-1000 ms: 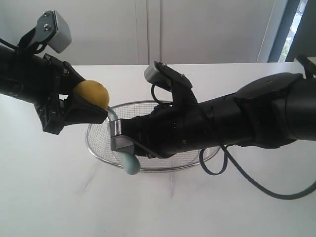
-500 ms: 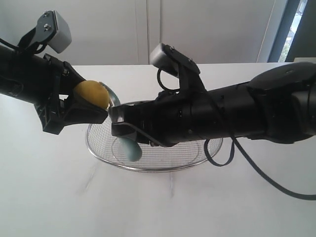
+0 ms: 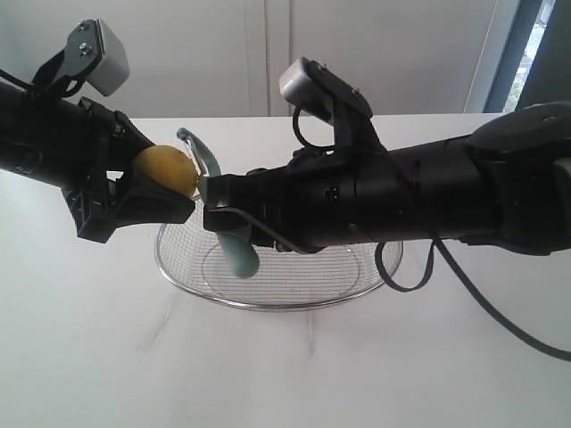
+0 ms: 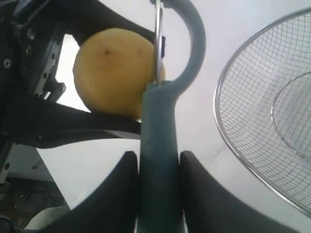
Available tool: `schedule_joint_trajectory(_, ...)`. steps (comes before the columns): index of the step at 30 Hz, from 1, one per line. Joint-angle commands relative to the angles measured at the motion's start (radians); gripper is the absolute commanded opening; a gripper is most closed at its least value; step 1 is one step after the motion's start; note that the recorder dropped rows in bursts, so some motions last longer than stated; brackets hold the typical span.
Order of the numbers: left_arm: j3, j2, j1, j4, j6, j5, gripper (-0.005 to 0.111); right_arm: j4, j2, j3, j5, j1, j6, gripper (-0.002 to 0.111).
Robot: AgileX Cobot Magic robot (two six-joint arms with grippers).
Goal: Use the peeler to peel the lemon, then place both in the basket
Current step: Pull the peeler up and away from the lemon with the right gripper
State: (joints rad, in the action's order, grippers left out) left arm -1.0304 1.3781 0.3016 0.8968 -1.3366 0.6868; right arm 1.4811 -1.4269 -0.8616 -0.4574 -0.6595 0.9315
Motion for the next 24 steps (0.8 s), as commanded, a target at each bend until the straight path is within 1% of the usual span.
schedule_joint_trajectory(1,0.006,-0.006,0.002,0.03,0.006,0.015,0.0,-0.005,0.02,-0.004,0.002,0.003,0.007,0.0)
schedule_joint_trajectory(12,0.006,-0.006,0.002,0.03,0.006,0.017,0.0,-0.023,0.112,-0.004,0.02,0.003,0.007,0.0)
schedule_joint_trajectory(15,0.006,-0.006,0.002,0.03,0.006,0.017,0.0,-0.069,0.16,-0.004,0.024,0.003,0.007,0.0)
schedule_joint_trajectory(17,0.006,-0.006,0.002,0.03,0.006,0.02,0.0,-0.129,0.189,-0.004,0.03,0.003,-0.022,0.0)
schedule_joint_trajectory(20,0.006,-0.006,0.002,0.03,0.006,0.02,0.0,-0.282,0.231,-0.004,0.093,0.003,-0.127,0.0)
schedule_joint_trajectory(21,0.006,-0.006,0.002,0.029,0.006,0.02,0.0,-0.428,0.249,-0.004,0.13,0.013,-0.231,0.0)
schedule_joint_trajectory(22,0.006,-0.006,0.002,0.029,0.006,0.02,0.0,-0.478,0.252,-0.004,0.136,0.022,-0.269,0.0)
schedule_joint_trajectory(23,0.006,-0.006,0.002,0.026,0.006,0.02,0.0,-0.569,0.253,-0.004,0.134,0.05,-0.317,0.0)
schedule_joint_trajectory(24,0.006,-0.006,0.002,0.026,0.006,0.017,0.0,-0.6,0.249,-0.004,0.128,0.066,-0.32,0.0)
